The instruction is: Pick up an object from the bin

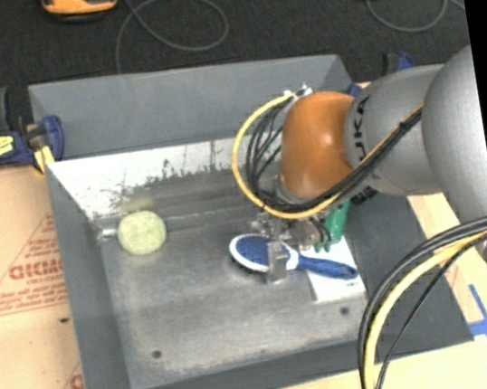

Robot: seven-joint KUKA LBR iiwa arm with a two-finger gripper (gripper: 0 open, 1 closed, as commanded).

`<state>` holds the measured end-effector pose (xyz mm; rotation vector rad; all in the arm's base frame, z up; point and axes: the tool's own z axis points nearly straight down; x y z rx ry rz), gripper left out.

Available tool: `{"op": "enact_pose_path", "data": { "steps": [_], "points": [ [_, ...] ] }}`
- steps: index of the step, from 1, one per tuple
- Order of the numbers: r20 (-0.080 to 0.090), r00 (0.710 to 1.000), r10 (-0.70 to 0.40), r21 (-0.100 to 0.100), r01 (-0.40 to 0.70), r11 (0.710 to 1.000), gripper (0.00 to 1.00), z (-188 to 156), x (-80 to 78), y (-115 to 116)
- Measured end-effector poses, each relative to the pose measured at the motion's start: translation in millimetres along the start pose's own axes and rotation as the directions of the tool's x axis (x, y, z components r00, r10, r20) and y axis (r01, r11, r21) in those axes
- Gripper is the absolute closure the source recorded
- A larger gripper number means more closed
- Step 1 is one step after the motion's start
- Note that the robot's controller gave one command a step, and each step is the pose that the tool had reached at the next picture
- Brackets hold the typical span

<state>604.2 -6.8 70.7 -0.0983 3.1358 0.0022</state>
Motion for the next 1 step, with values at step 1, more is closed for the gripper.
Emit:
{"op": "enact_pose_path", "data": {
  "steps": [1],
  "points": [
    [0.0,1.0,0.0,0.0,0.0,1.0,1.0,0.0,0.0,0.0]
  ]
}}
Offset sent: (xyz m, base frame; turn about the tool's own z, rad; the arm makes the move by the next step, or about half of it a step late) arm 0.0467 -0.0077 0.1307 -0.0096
